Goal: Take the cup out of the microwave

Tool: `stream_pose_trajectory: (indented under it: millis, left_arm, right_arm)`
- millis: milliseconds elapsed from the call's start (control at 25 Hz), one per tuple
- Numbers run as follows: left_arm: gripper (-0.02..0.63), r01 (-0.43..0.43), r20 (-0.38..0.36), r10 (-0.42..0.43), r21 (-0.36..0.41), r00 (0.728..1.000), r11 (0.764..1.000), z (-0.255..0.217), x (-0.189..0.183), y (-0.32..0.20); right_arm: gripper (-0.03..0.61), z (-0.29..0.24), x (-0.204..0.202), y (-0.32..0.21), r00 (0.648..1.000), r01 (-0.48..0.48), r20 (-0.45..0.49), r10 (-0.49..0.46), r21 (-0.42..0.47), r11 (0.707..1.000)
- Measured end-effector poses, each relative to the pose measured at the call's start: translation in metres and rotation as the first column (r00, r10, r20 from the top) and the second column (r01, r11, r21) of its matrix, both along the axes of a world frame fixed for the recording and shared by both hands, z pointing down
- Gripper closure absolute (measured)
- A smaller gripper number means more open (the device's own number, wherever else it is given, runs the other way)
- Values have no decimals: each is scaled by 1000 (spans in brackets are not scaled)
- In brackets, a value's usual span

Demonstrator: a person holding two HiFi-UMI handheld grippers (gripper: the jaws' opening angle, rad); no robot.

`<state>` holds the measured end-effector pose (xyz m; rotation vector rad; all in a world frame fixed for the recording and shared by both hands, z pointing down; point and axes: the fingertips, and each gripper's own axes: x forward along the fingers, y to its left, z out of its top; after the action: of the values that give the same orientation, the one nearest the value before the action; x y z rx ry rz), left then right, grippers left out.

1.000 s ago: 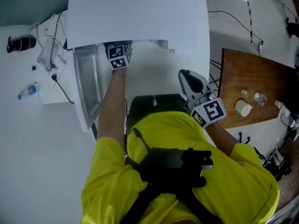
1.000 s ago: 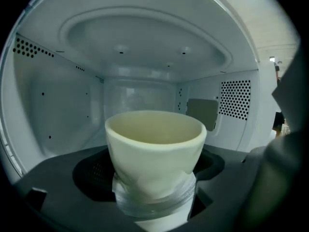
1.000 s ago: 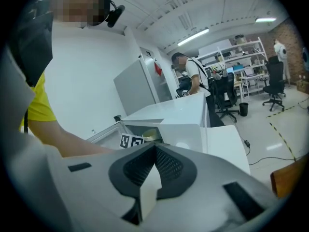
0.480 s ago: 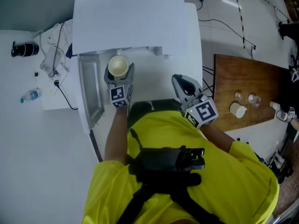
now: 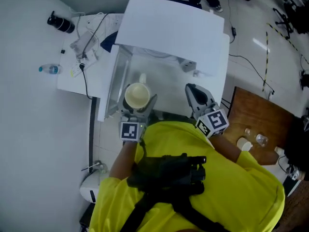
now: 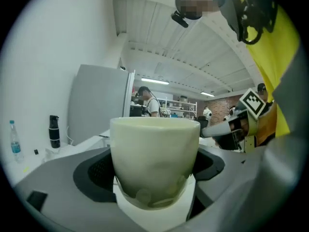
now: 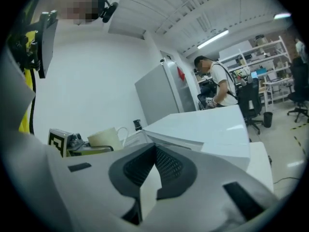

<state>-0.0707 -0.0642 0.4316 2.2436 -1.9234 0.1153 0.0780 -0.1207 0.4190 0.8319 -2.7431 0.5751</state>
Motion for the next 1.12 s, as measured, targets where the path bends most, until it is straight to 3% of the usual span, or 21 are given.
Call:
stream_pose_trajectory:
  millis: [160,360,480,640,760,920,1120]
  left_arm:
    - [173,90,-6,-90,50,996,995,-47,-49,17]
    - [173,209,94,-217,93,972,974,-94,-154,62]
    - [175,249,88,-256,85,963,965,-90,-228,80]
    - [175,294,53,-293,-2,955,956,-25,-312,83]
    - [173,304,59,-300,-72,952,950,49,-348,71]
    - [175,246,24,-245,-168,969,955,150,-353,39]
    - [175,198,51,-192,-247,980,948,235,-345,20]
  right_arm:
    - [574,-10,-59,4,991,130,0,-131,87,988]
    - [574,-14,-152,17,969,238,62,-241,48,970]
    - [574,-13,-200,34,961,271,56,-272,26,962]
    - [574,6,-244,54,958,287,-2,-287,1,958]
    - [574,21,-255,50,969,241,-56,-242,-14,970]
    - [574,42,-251,28,982,146,-125,-144,6,989]
    - [574,68,-238,24,985,40,-168,-40,-2,999]
